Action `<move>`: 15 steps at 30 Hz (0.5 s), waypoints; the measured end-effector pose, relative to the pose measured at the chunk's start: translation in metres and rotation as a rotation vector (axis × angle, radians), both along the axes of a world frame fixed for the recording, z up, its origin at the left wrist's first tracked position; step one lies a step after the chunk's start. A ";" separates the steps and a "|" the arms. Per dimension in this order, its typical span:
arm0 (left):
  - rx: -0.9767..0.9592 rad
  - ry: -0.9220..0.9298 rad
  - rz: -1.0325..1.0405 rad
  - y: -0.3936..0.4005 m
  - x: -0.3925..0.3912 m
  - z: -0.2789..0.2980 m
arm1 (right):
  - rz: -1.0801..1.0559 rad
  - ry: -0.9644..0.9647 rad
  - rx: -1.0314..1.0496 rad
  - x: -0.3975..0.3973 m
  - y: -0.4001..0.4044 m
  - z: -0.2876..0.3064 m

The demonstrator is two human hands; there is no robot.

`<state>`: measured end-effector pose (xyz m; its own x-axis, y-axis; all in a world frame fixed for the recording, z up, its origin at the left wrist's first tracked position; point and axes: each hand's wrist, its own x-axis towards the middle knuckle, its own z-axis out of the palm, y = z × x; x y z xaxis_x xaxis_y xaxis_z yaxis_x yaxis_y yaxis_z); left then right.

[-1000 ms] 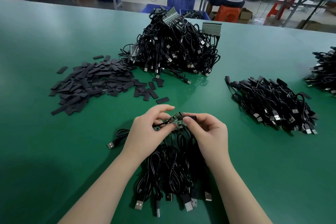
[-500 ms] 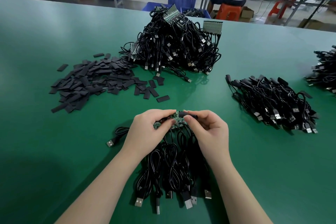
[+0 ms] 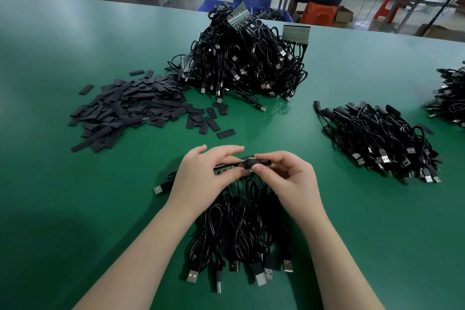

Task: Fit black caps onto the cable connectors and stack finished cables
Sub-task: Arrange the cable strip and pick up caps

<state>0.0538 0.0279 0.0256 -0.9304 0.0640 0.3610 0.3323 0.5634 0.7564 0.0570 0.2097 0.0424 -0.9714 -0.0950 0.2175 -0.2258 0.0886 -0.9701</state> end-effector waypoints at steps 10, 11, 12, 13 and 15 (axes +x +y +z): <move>0.029 0.009 -0.005 0.004 0.002 0.005 | -0.081 -0.076 -0.109 -0.001 -0.002 -0.003; 0.058 0.000 0.004 0.004 0.002 0.004 | -0.086 -0.081 -0.118 -0.001 -0.002 -0.003; 0.084 0.000 0.013 0.004 0.002 0.003 | -0.089 -0.084 -0.125 -0.001 -0.002 -0.003; 0.095 0.009 0.020 0.004 0.002 0.002 | -0.089 -0.086 -0.131 0.000 -0.003 -0.004; 0.079 0.029 0.027 0.005 0.003 0.002 | -0.071 -0.099 -0.136 0.000 -0.005 -0.005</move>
